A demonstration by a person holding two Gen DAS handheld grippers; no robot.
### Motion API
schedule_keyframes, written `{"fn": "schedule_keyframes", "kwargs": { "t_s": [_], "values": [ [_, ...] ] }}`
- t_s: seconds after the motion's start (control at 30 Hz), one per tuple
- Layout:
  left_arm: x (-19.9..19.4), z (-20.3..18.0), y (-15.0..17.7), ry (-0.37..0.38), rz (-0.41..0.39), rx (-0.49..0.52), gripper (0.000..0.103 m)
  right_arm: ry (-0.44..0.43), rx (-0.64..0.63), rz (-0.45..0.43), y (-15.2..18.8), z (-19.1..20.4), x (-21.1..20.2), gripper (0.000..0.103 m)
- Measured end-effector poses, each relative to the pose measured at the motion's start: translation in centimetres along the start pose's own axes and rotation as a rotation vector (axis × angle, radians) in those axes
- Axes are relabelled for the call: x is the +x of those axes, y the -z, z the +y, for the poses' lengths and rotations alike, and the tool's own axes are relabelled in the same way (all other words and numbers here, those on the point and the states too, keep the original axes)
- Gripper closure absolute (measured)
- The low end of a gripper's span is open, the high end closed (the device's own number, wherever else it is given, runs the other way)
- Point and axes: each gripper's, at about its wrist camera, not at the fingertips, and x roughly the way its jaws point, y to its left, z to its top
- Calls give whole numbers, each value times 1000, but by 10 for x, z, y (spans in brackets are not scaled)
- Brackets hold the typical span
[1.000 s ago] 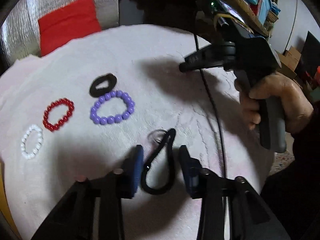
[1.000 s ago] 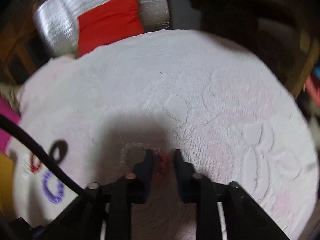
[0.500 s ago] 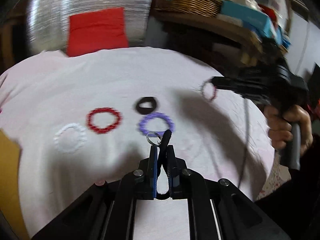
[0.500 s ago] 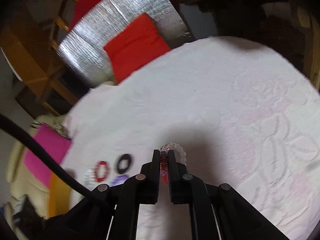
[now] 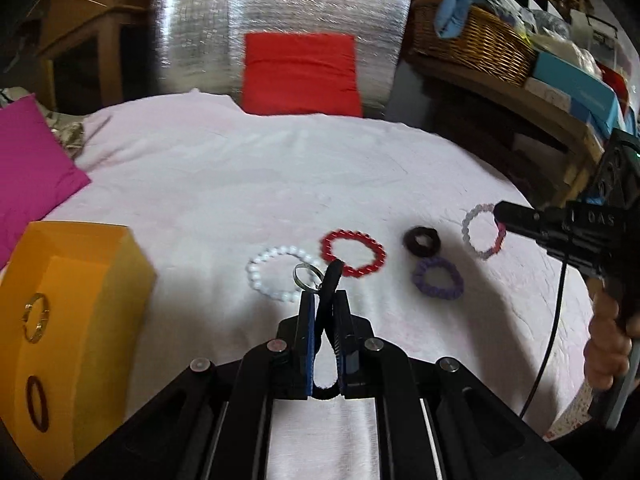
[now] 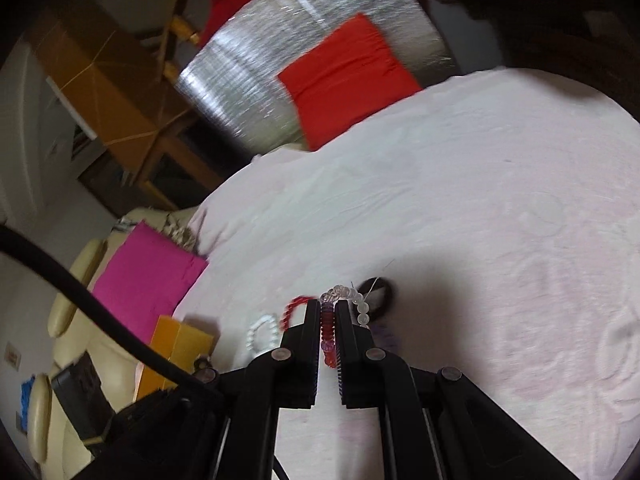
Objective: Organize jewelry
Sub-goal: 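Grasp the pink-white bead bracelet with the right tool, then carry the keyring and pink bracelet into the orange box and release both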
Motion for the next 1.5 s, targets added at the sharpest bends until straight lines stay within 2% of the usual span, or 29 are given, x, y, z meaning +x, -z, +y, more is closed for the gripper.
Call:
{"fn": "schedule_keyframes", "kwargs": {
  "t_s": [0.23,0.93,1.1,1.23,1.5],
  "values": [
    [-8,11,-3,-86,-46,-21,94,-42,-66,17,16,37,19,95],
    [-37,52,-6,-218,-124,-93,94,-139,-191,32,45,114,27,95],
    [-49,67,-5,-250,-154,-125,94,-184,-225,43,55,140,33,95],
    [-57,81,-5,-289,-175,-149,94,-253,-244,27,62,157,36,95],
    [-64,114,-5,-359,-185,-210,94,-342,-231,81,68,187,74,95]
  ]
}}
